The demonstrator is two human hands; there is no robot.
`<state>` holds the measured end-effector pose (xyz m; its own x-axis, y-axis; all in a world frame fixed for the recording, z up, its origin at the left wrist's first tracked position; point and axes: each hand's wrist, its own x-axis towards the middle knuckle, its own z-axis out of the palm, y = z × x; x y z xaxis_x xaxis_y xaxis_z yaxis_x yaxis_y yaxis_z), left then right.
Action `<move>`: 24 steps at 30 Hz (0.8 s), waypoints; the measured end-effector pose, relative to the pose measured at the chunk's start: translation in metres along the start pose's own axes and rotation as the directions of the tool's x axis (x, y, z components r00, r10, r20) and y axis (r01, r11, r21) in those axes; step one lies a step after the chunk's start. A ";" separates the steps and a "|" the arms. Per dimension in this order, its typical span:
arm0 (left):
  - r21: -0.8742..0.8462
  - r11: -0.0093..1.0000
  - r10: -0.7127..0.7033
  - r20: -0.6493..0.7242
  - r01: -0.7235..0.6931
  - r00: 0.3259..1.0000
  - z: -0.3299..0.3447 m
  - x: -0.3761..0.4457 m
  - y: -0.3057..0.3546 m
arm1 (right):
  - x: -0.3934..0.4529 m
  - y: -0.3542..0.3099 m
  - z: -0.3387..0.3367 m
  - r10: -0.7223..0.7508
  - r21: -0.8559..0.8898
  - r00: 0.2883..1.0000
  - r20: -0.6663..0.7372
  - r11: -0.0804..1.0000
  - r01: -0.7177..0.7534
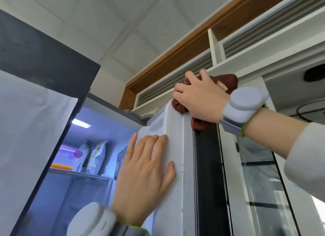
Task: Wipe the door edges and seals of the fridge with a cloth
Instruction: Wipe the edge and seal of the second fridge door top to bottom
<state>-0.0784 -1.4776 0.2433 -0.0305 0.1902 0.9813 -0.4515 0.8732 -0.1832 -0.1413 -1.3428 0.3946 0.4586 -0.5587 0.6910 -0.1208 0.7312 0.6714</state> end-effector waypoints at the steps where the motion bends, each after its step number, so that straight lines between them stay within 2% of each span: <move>1: -0.006 1.000 0.002 -0.009 -0.002 1.000 0.000 0.000 0.000 | -0.003 -0.003 0.002 -0.011 -0.030 1.000 -0.008 1.000 0.011; 5: -0.013 1.000 -0.004 -0.005 0.004 1.000 -0.002 -0.001 0.000 | -0.025 -0.015 -0.002 -0.106 -0.030 0.989 -0.101 0.994 0.103; 8: -0.016 1.000 0.008 -0.018 -0.008 1.000 -0.002 -0.001 0.000 | -0.051 -0.034 -0.005 -0.133 0.081 0.968 -0.212 0.985 0.153; 11: -0.011 0.999 0.035 -0.018 -0.035 0.999 -0.002 -0.001 -0.004 | -0.080 -0.049 0.002 -0.143 0.179 0.957 -0.253 0.965 0.191; 13: -0.019 0.999 0.050 -0.025 -0.051 0.998 -0.003 0.000 -0.007 | -0.087 -0.044 0.009 -0.063 0.301 0.950 -0.306 0.940 0.159; 16: -0.051 0.998 0.031 -0.047 -0.034 0.998 -0.006 0.001 -0.009 | -0.074 -0.017 0.020 0.193 0.478 0.935 -0.297 0.878 -0.029; 18: -0.104 0.994 -0.025 -0.049 0.020 0.998 -0.009 0.005 -0.011 | -0.057 0.004 0.023 0.318 0.570 0.917 -0.239 0.811 -0.132; 20: -0.233 0.963 -0.141 -0.002 0.136 0.990 -0.016 0.013 -0.009 | -0.042 0.020 0.023 0.387 0.614 0.907 -0.168 0.761 -0.212; 22: -0.375 0.879 -0.277 0.102 0.295 0.955 -0.023 0.024 -0.005 | -0.028 0.027 0.028 0.374 0.615 0.921 -0.108 0.753 -0.234; 24: -0.427 0.814 -0.350 0.183 0.395 0.919 -0.024 0.030 -0.004 | -0.019 0.019 0.030 0.349 0.605 0.930 -0.113 0.767 -0.214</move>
<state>-0.0565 -1.4644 0.2722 -0.0334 -0.2129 0.9765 0.0014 0.9770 0.2131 -0.1789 -1.3303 0.4021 0.4841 -0.2201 0.8469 -0.7232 0.4441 0.5289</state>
